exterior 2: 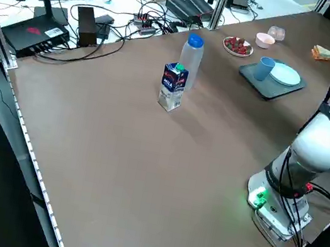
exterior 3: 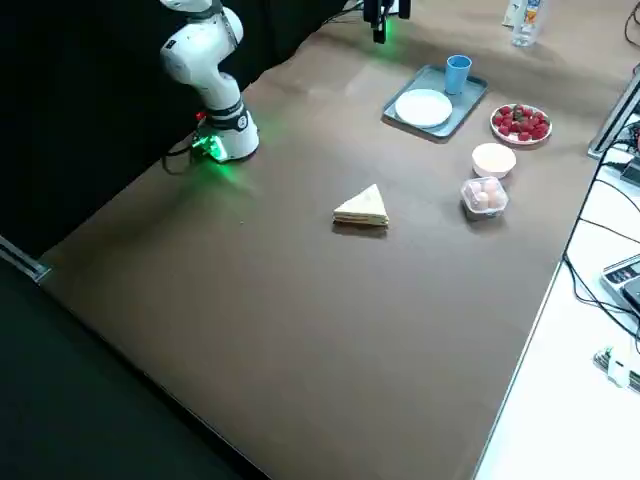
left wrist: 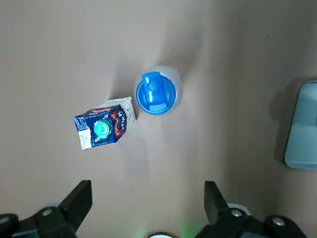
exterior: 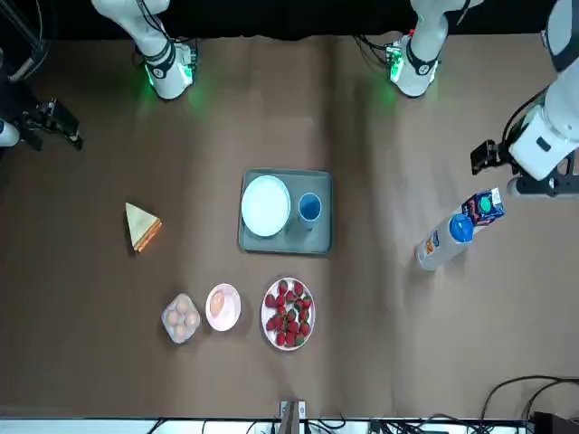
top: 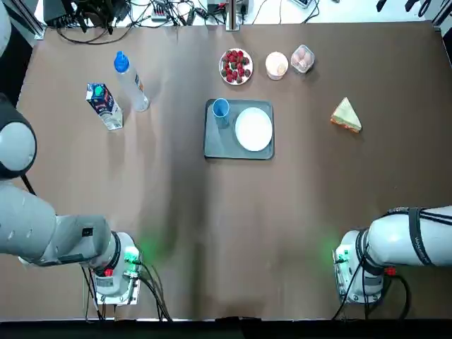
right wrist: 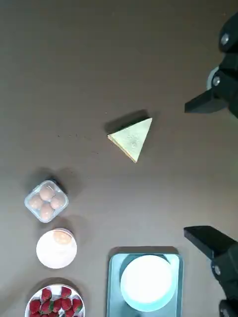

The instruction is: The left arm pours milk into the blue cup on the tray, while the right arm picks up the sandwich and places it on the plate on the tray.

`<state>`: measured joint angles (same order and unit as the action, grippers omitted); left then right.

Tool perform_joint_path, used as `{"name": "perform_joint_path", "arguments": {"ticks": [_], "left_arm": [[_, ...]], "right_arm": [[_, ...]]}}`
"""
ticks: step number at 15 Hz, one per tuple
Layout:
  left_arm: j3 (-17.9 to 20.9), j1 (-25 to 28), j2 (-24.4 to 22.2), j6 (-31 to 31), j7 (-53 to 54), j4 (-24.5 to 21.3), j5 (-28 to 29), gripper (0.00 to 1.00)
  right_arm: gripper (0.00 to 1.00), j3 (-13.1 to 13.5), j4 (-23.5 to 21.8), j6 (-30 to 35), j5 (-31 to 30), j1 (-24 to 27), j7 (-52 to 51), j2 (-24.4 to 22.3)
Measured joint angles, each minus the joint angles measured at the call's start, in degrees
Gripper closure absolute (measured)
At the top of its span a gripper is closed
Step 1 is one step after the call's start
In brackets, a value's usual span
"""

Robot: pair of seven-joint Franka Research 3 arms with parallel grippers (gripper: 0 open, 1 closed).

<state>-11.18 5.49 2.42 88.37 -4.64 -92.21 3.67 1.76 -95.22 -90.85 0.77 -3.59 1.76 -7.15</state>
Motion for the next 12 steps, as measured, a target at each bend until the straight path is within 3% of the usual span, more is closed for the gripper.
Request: {"name": "perform_joint_path", "arguments": {"ticks": [4, 12], "left_arm": [[0.57, 5.06, 1.35, 1.24, 11.98, 0.46, -1.23, 0.0], [1.11, 21.07, 3.99, 1.35, 60.2, 1.2, -10.99, 0.0]], "right_arm": [[0.0, -0.02, -0.01, 0.0, 0.0, 0.0, -0.01, 0.0], [0.0, -0.02, -0.04, 0.0, -0.01, 0.0, -0.01, 0.0]]}}
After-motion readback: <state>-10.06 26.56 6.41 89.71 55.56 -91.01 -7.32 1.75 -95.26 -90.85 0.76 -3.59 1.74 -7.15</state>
